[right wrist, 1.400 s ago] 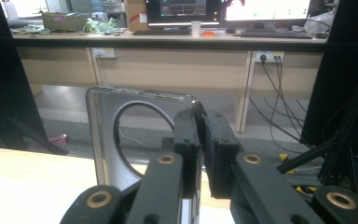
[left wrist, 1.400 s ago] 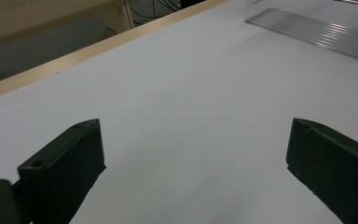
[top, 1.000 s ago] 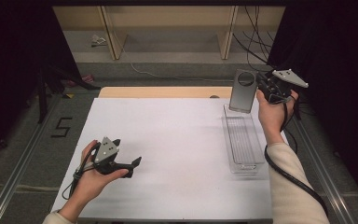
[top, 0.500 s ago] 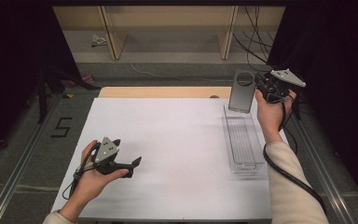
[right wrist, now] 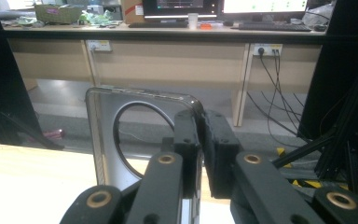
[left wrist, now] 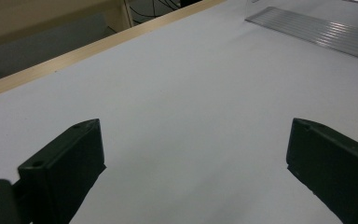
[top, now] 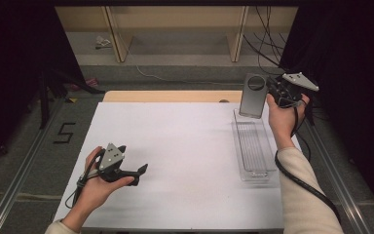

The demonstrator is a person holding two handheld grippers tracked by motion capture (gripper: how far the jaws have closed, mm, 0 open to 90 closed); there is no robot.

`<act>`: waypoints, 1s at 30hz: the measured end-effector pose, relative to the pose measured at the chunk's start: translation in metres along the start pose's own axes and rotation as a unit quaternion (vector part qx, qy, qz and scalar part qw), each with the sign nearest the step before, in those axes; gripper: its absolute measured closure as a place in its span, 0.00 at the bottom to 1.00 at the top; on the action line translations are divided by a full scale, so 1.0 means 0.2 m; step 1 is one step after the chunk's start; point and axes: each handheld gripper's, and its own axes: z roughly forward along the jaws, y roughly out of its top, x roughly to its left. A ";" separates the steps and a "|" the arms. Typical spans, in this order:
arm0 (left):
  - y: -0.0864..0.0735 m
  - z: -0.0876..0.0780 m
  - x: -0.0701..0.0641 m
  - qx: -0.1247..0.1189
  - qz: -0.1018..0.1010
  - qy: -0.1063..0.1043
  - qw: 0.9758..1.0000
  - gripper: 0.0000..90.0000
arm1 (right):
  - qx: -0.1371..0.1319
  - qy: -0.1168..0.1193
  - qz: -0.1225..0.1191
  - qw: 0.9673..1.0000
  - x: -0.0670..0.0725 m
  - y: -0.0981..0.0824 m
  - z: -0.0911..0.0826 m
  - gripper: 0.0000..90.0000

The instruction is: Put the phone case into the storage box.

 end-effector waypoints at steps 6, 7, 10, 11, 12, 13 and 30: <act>0.00 0.00 0.00 0.000 0.000 0.000 1.000 0.04 | 0.002 0.001 -0.002 1.000 0.01 -0.01 0.01 0.94; 0.00 0.00 0.00 0.000 0.000 0.000 1.000 0.04 | 0.003 0.001 -0.002 1.000 0.01 -0.01 0.02 0.94; 0.00 0.00 0.00 0.000 0.000 0.000 1.000 0.04 | 0.004 0.001 -0.002 1.000 0.01 -0.01 0.02 0.94; 0.00 0.00 0.00 0.000 0.000 0.000 1.000 0.04 | 0.004 0.001 -0.002 1.000 0.00 -0.01 0.02 0.94; 0.00 0.00 0.00 0.000 0.000 0.000 1.000 0.04 | 0.005 0.001 -0.001 1.000 0.00 -0.01 0.02 0.94; 0.00 0.00 0.00 0.000 0.000 0.000 1.000 0.04 | 0.005 0.001 -0.001 1.000 0.00 -0.01 0.02 0.94; 0.00 0.00 0.00 -0.001 -0.001 0.002 1.000 0.04 | 0.008 -0.002 0.002 1.000 -0.01 -0.03 0.04 0.94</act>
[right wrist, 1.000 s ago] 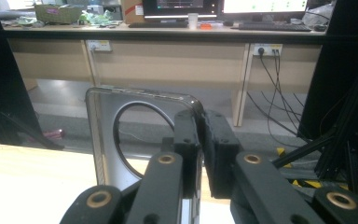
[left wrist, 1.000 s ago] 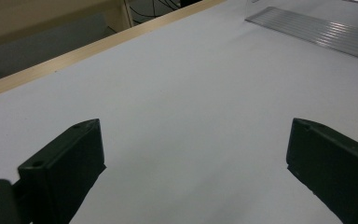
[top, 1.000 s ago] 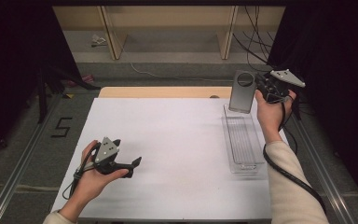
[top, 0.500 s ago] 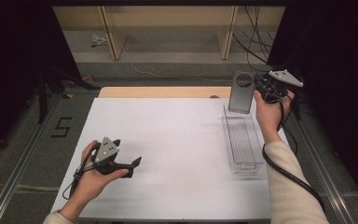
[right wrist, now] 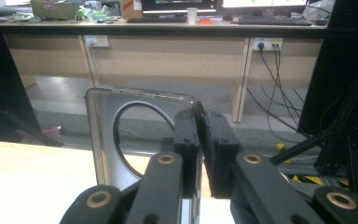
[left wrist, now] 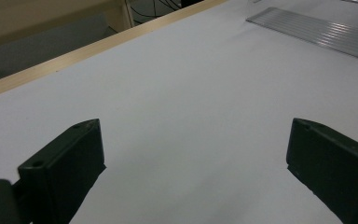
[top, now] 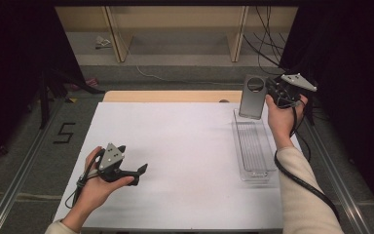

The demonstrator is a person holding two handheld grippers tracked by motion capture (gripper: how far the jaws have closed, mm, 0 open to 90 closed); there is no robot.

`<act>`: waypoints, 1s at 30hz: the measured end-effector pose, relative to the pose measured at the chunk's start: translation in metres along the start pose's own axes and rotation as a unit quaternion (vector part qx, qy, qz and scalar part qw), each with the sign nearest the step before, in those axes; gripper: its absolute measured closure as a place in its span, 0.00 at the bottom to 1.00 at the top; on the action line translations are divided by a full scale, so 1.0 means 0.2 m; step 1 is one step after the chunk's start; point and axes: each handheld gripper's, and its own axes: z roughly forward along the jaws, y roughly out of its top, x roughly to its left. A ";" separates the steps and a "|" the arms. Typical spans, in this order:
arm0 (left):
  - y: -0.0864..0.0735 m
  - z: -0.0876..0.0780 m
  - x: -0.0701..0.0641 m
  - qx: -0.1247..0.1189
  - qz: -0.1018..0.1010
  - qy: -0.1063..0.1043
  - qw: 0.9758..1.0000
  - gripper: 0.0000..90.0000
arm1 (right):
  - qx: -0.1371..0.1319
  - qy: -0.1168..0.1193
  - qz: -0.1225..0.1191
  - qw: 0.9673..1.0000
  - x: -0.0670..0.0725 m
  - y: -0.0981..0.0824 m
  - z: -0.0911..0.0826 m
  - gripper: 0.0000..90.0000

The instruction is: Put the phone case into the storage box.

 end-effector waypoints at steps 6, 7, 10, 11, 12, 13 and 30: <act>0.00 0.00 0.00 0.000 -0.001 0.000 1.000 0.04 | 0.005 0.000 -0.005 1.000 0.01 -0.02 0.01 0.94; 0.00 0.00 0.00 0.000 -0.001 0.000 1.000 0.04 | 0.006 0.000 -0.006 1.000 0.01 -0.02 0.02 0.94; 0.00 0.00 0.00 0.000 0.001 0.000 1.000 0.04 | 0.009 0.001 -0.008 1.000 0.01 -0.03 0.02 0.94; 0.00 0.00 0.00 0.000 -0.001 0.000 1.000 0.04 | 0.009 0.001 -0.009 1.000 0.02 -0.03 0.03 0.94; 0.00 0.00 0.00 0.000 0.000 0.000 1.000 0.04 | 0.009 0.001 -0.009 1.000 0.02 -0.03 0.03 0.94; 0.00 0.00 0.00 0.000 0.001 0.000 1.000 0.04 | 0.010 0.002 -0.009 1.000 0.02 -0.03 0.03 0.94; 0.00 0.00 0.00 0.000 0.002 0.000 1.000 0.04 | 0.019 0.003 -0.013 1.000 0.03 -0.06 0.05 0.94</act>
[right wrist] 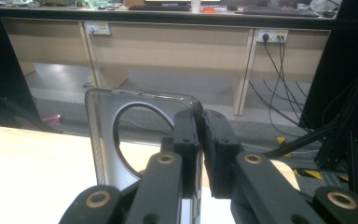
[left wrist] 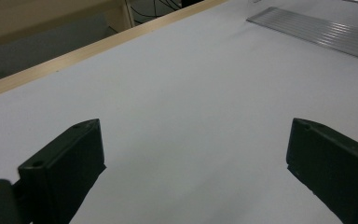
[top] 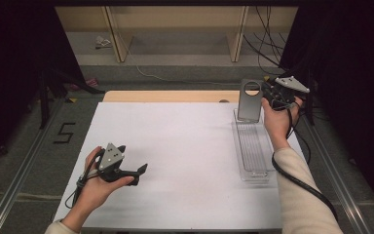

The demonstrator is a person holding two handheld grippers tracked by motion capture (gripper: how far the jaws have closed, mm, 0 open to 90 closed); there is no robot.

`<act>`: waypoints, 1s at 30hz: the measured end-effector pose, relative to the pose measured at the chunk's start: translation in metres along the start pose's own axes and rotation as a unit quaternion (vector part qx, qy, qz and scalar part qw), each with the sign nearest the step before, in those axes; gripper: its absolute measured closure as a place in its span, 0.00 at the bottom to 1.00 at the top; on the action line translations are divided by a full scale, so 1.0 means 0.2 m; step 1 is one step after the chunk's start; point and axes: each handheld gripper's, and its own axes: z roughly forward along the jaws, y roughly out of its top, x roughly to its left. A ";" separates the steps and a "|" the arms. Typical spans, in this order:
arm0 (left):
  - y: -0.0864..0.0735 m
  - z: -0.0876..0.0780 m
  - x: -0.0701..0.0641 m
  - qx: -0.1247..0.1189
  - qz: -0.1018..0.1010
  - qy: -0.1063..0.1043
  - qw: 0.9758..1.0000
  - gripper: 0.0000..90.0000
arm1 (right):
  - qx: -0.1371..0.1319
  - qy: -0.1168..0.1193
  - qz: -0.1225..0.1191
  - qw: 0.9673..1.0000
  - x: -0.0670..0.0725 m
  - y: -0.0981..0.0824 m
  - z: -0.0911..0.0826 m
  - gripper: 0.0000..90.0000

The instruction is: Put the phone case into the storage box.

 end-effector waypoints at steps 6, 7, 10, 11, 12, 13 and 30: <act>0.00 0.00 0.00 0.000 0.000 0.000 1.000 0.04 | 0.004 0.000 0.001 1.000 0.00 -0.01 0.01 0.93; 0.00 0.00 0.00 0.000 0.000 0.000 1.000 0.04 | 0.005 0.000 0.001 1.000 0.00 -0.01 0.01 0.93; 0.00 0.00 0.00 0.000 0.000 0.000 1.000 0.04 | 0.008 0.001 0.001 1.000 0.00 -0.02 0.01 0.93; 0.00 0.00 0.00 0.000 0.000 0.000 1.000 0.04 | 0.009 0.001 0.000 1.000 0.00 -0.02 0.02 0.93; 0.00 0.00 0.00 0.000 0.000 0.000 1.000 0.04 | 0.009 0.001 0.000 1.000 0.00 -0.02 0.02 0.93; 0.00 0.00 0.00 0.000 0.000 0.000 1.000 0.04 | 0.010 0.001 0.000 1.000 0.00 -0.02 0.02 0.93; 0.00 0.00 0.00 0.000 -0.001 0.001 1.000 0.04 | 0.016 0.000 0.000 1.000 -0.01 -0.04 0.03 0.93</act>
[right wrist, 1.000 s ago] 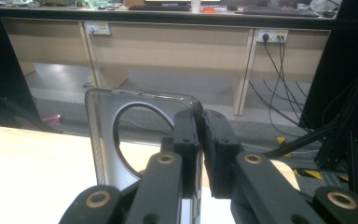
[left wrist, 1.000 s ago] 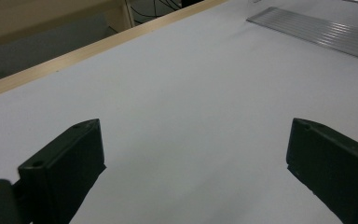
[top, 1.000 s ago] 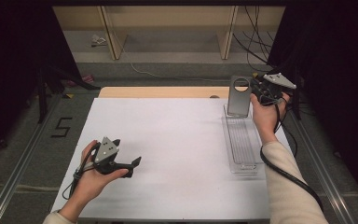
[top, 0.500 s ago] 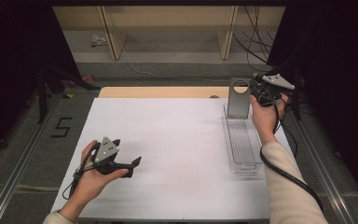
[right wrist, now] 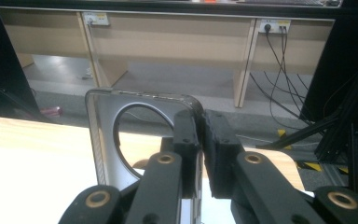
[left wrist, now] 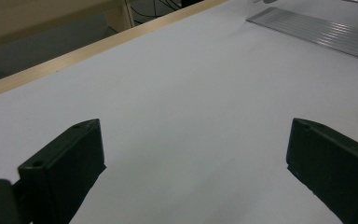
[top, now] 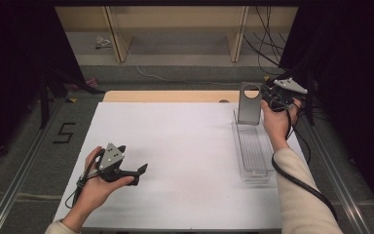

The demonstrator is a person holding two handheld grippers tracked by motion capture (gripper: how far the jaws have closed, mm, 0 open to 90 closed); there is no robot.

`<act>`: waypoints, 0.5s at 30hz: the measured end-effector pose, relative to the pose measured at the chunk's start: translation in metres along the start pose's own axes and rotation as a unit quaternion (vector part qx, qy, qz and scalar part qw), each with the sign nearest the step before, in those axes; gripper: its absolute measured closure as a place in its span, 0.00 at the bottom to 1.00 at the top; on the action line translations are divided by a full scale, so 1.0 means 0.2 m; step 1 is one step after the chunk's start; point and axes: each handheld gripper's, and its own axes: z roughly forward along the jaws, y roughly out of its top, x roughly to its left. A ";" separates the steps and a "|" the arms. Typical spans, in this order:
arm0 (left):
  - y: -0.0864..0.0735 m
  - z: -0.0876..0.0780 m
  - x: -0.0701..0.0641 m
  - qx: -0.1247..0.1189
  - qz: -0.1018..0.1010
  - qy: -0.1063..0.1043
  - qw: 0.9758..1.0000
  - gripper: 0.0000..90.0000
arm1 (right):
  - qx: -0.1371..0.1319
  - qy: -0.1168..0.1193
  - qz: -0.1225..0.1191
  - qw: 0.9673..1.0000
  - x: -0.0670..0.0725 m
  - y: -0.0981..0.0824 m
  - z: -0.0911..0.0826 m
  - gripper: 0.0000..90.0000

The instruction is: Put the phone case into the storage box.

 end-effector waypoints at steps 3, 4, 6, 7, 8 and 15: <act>0.00 0.00 0.00 0.000 -0.001 -0.001 1.000 0.04 | 0.002 0.000 0.000 1.000 0.00 0.00 0.00 0.93; 0.00 0.00 0.00 0.000 0.000 -0.001 1.000 0.04 | 0.003 0.000 0.001 1.000 0.00 -0.01 0.00 0.93; 0.00 0.00 0.00 0.000 -0.001 -0.001 1.000 0.04 | 0.003 0.000 0.001 1.000 0.00 -0.01 0.01 0.93; 0.00 0.00 0.00 0.001 -0.001 -0.001 1.000 0.04 | 0.004 -0.001 0.001 1.000 0.00 -0.01 0.01 0.93; 0.00 0.00 0.00 0.000 -0.001 -0.001 1.000 0.04 | 0.004 0.000 0.001 1.000 0.00 -0.01 0.01 0.93; 0.00 0.00 0.00 0.000 -0.001 -0.001 1.000 0.04 | 0.007 0.000 0.001 1.000 0.00 -0.02 0.01 0.93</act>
